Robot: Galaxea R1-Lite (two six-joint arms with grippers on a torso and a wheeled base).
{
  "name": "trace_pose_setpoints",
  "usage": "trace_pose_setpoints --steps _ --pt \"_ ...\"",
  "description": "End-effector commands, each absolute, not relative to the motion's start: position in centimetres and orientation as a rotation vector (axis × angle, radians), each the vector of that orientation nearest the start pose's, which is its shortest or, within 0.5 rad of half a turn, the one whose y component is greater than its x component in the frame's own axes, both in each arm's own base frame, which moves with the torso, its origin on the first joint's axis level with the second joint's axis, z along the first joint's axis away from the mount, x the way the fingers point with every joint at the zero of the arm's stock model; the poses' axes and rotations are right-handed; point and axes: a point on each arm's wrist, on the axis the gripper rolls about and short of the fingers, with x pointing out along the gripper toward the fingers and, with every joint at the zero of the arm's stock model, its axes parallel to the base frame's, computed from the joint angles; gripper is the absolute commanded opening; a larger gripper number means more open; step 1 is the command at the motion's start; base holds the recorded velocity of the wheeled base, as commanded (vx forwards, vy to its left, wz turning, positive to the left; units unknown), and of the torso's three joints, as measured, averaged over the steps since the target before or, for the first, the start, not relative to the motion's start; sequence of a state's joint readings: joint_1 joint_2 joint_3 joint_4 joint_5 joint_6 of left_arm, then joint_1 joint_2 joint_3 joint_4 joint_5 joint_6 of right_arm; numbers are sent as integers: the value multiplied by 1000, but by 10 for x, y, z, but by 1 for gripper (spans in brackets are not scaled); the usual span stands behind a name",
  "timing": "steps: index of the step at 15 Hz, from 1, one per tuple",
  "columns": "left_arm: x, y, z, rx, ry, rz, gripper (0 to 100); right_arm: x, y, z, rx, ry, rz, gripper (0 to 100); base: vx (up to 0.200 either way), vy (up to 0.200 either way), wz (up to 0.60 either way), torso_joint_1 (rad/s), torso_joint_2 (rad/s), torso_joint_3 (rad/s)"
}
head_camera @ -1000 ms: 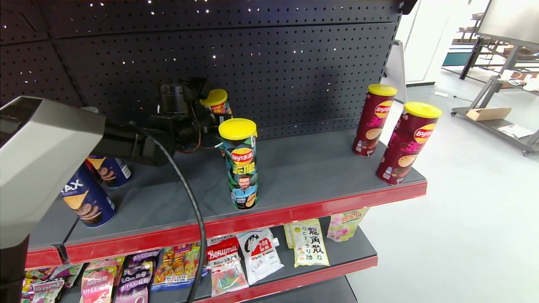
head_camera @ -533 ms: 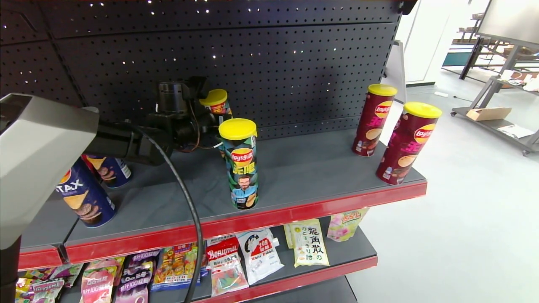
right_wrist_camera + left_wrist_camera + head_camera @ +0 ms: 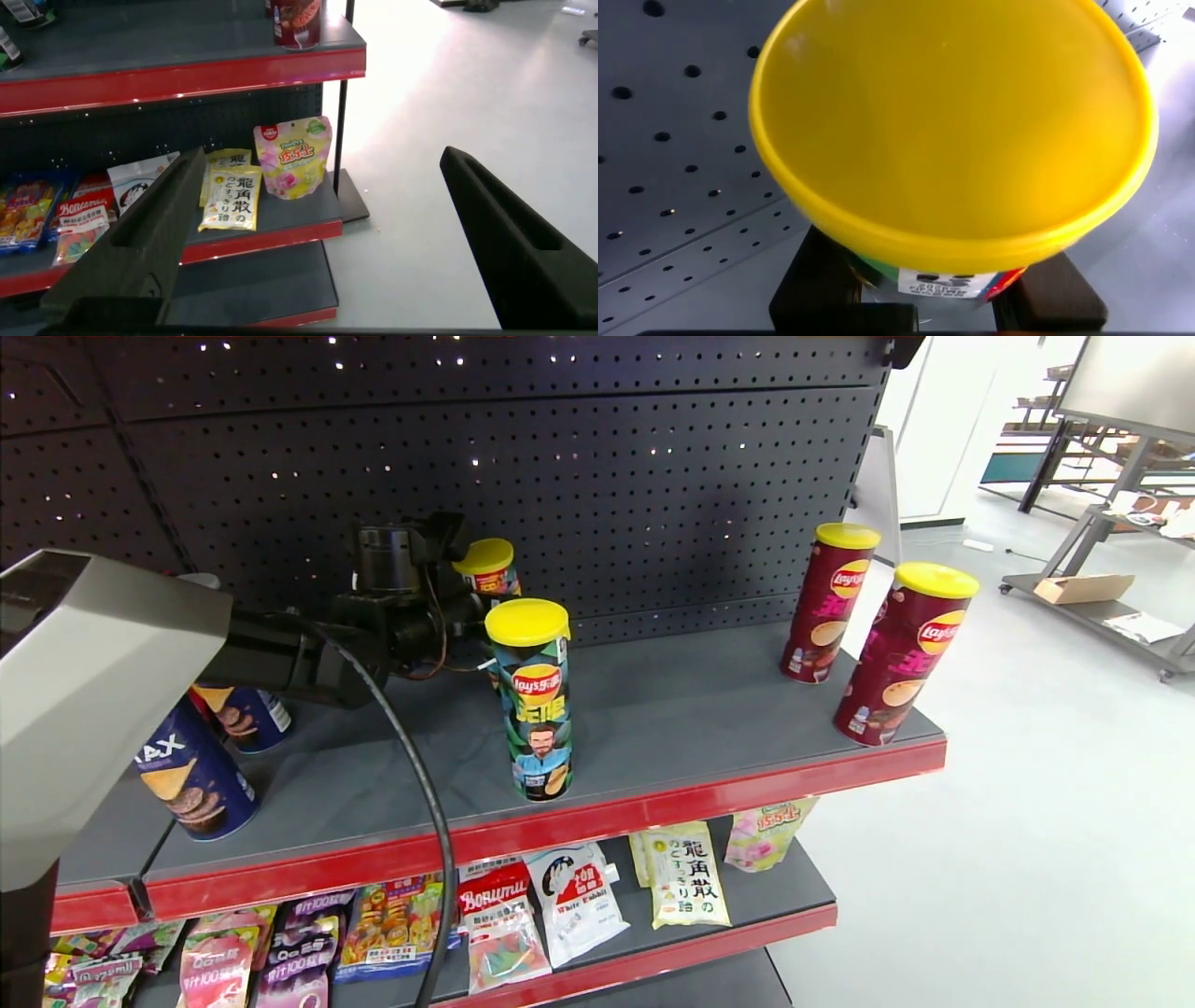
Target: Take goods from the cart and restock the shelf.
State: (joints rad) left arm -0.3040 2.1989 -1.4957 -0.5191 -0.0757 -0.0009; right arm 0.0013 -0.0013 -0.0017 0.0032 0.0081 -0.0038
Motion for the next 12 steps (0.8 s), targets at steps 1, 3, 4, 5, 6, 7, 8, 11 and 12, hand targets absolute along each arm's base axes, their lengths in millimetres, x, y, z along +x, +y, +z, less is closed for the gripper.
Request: trace_pose_setpoints --steps 1,3,4,5,6,7,8,11,12 --pt "438 -139 166 22 193 -381 0 -23 0 76 -5 2 11 100 0 0 0 0 0 0" --pt "438 -139 165 24 198 -379 0 -23 0 76 -5 2 11 100 0 0 0 0 0 0" --pt "438 -140 166 24 194 -381 0 -23 0 76 -5 2 9 100 0 0 0 0 0 0" --pt "438 -140 166 24 193 -381 0 -23 0 76 -5 2 11 100 0 0 0 0 0 0" --pt "438 -140 166 23 188 -381 0 -23 0 76 -5 2 11 100 0 0 0 0 0 0" --pt "437 -142 166 24 190 -384 0 -23 0 76 -5 2 11 100 0 0 0 0 0 0" --pt "437 -142 166 26 189 -384 100 -23 0 76 -5 2 9 100 0 0 0 0 0 0" --pt "436 -142 168 23 193 -387 100 -23 0 75 -5 3 11 100 0 0 0 0 0 0" --pt "435 -142 168 23 192 -387 100 -23 0 76 -5 2 9 100 0 0 0 0 0 0"
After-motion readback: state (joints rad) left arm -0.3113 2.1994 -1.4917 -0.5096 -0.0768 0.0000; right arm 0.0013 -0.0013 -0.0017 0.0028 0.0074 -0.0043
